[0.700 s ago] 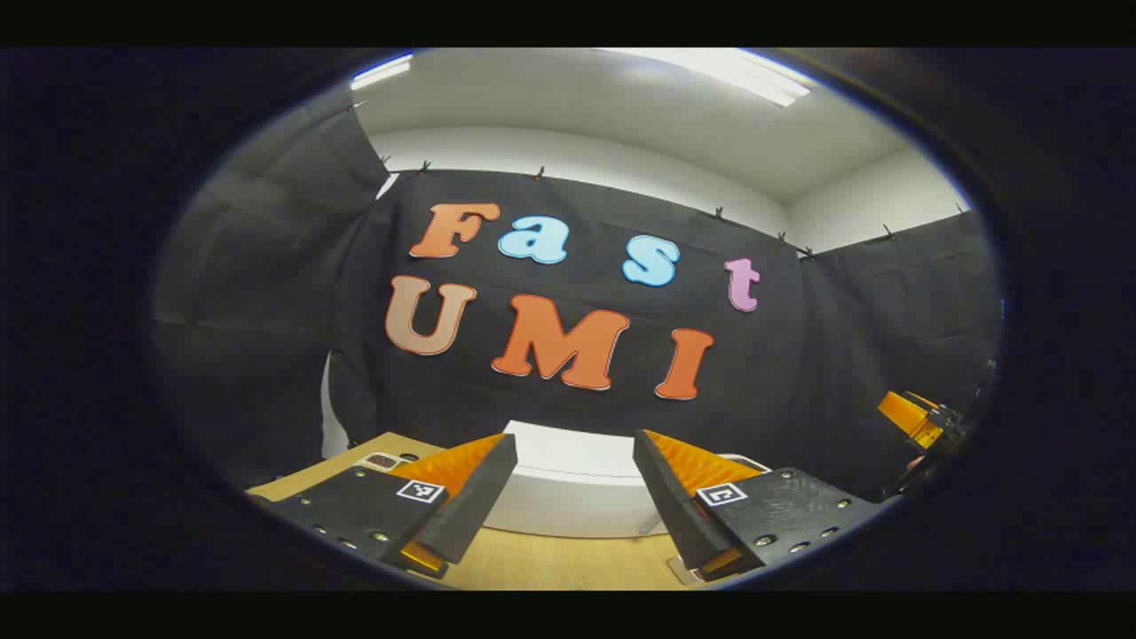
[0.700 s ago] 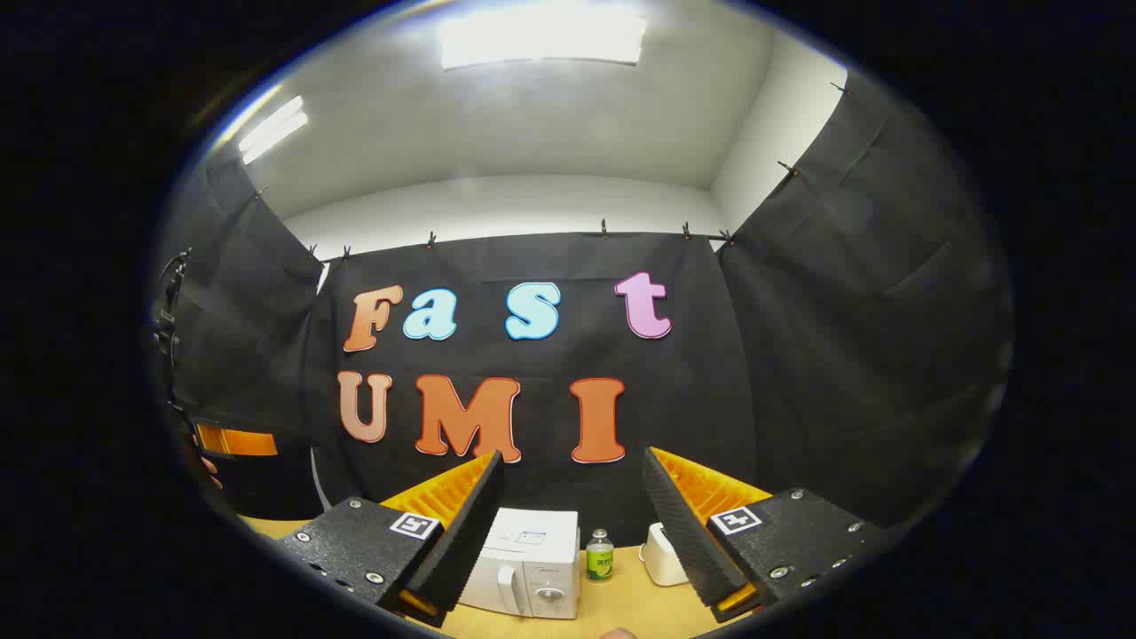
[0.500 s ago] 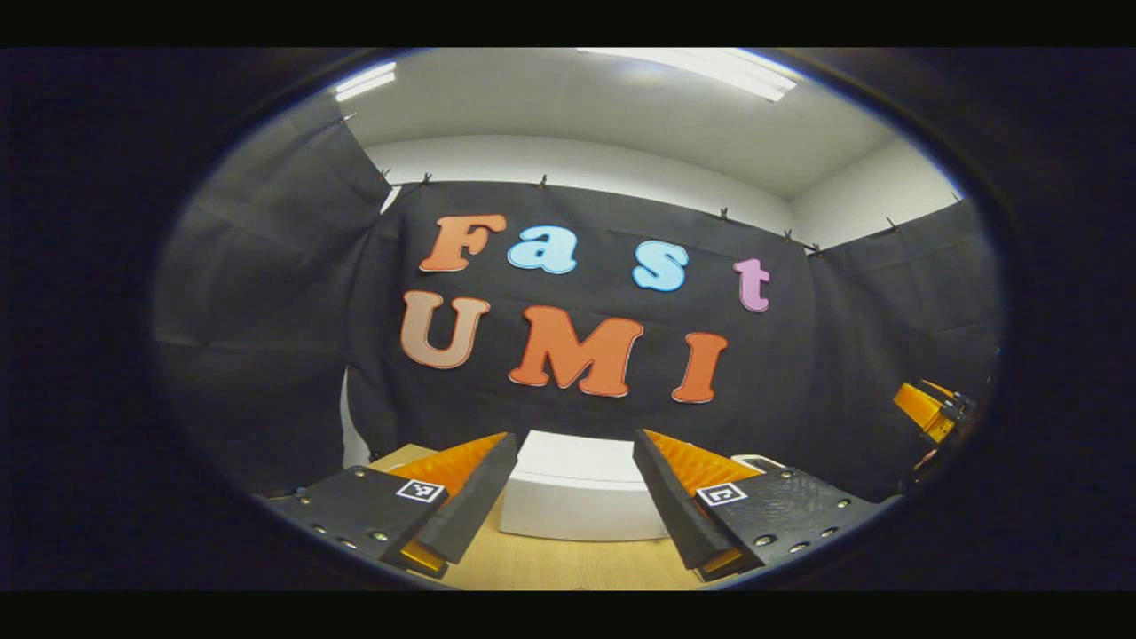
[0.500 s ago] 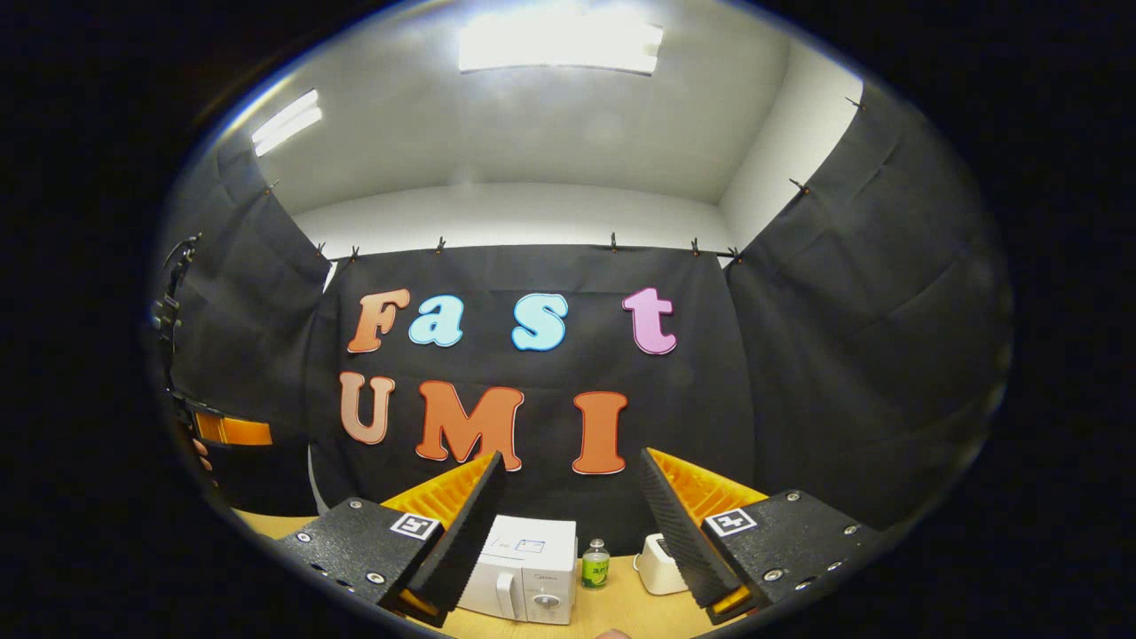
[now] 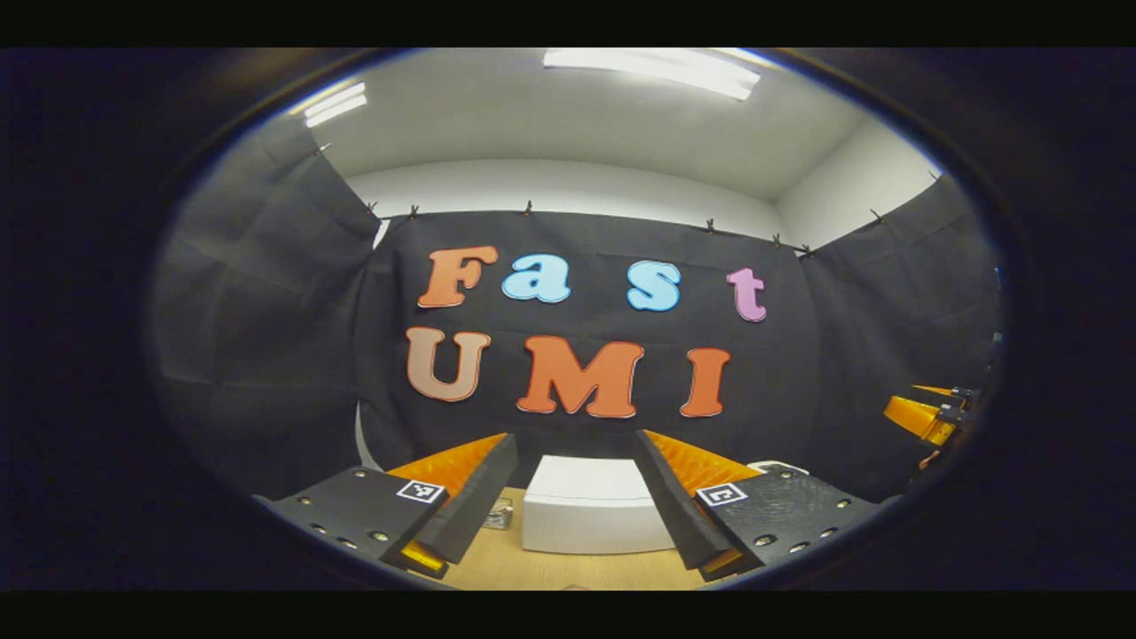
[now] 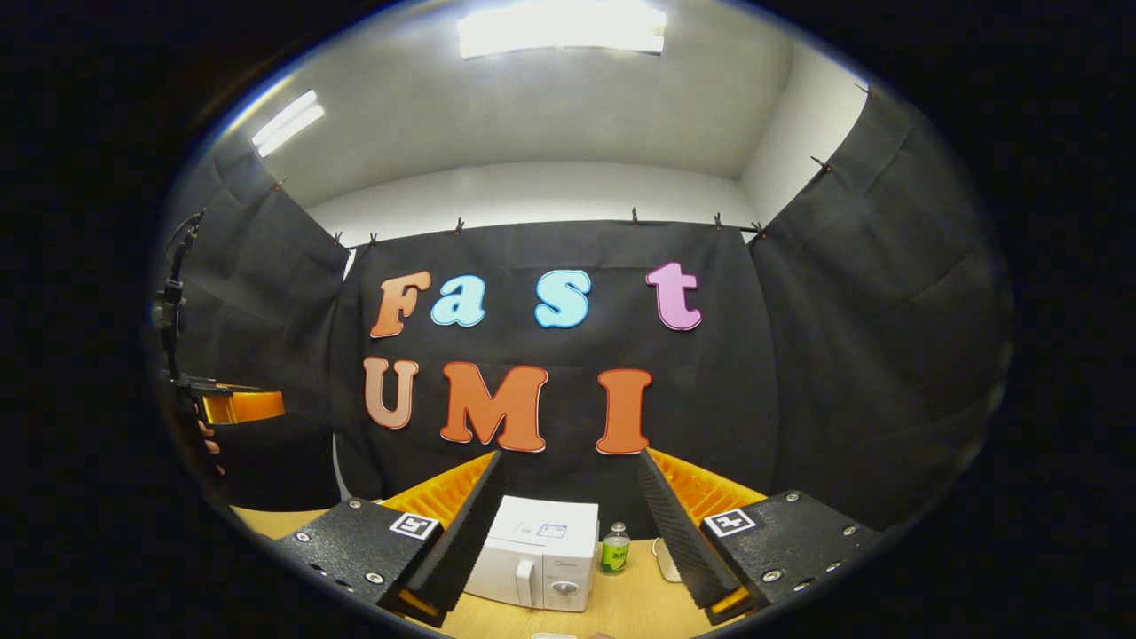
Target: Open the microwave oven with the left hand, put the food in, and close the microwave oven.
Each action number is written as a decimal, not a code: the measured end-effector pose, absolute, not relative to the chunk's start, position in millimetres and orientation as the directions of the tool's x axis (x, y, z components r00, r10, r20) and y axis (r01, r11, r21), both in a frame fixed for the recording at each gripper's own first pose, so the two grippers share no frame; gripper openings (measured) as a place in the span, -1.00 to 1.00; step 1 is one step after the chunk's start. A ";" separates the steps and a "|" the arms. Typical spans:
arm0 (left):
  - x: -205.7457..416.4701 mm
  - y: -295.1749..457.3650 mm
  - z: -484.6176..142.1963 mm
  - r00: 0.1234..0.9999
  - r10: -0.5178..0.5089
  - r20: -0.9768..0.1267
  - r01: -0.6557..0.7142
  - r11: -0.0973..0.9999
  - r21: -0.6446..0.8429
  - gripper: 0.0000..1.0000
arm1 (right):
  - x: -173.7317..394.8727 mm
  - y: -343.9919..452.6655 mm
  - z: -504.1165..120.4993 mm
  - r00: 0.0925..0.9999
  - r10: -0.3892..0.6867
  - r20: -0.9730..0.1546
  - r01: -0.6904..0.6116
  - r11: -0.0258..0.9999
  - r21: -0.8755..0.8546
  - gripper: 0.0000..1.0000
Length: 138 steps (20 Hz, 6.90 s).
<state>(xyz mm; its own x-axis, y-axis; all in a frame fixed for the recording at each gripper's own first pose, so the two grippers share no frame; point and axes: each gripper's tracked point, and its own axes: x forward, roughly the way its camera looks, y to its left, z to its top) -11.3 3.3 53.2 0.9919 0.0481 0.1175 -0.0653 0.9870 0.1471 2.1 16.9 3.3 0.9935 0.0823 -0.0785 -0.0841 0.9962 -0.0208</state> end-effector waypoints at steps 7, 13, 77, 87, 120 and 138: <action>-9.2 -1.2 51.3 0.991 0.052 0.124 -0.067 0.990 0.125 0.74 | 3.7 8.1 -1.2 0.989 0.095 -0.112 -0.097 0.995 -0.007 0.86; -7.3 -12.8 45.4 0.993 0.039 0.115 -0.055 0.989 0.138 0.74 | 6.0 -4.2 -15.3 0.984 0.069 -0.162 -0.080 0.995 -0.061 0.88; 163.4 -171.0 -373.0 0.956 -0.003 -0.294 0.062 0.979 0.192 -0.67 | -79.2 -160.7 -279.5 0.901 -0.052 -0.430 0.063 0.998 0.012 0.91; 97.2 -163.2 -357.9 0.961 -0.060 -0.271 0.116 0.974 0.197 -0.76 | -91.3 -141.3 -293.0 0.882 -0.024 -0.470 0.040 0.999 0.024 0.90; -131.7 155.3 -276.7 0.974 0.079 -0.214 -0.041 0.983 0.178 -0.26 | -147.9 -42.9 -374.7 0.687 -0.022 -0.726 0.226 0.956 0.185 0.83; -185.0 230.4 -217.9 0.958 0.266 -0.102 -0.221 0.920 0.325 0.52 | -128.3 -22.8 -386.0 0.705 0.060 -0.706 0.333 0.852 0.404 -0.51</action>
<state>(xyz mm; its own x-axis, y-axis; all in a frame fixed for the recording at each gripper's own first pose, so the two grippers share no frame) -185.0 230.4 -217.9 0.9585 0.2664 -0.1019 -0.2211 0.9195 0.3250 -128.3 -22.8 -386.0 0.7055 0.0595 -0.7062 0.3326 0.8521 0.4040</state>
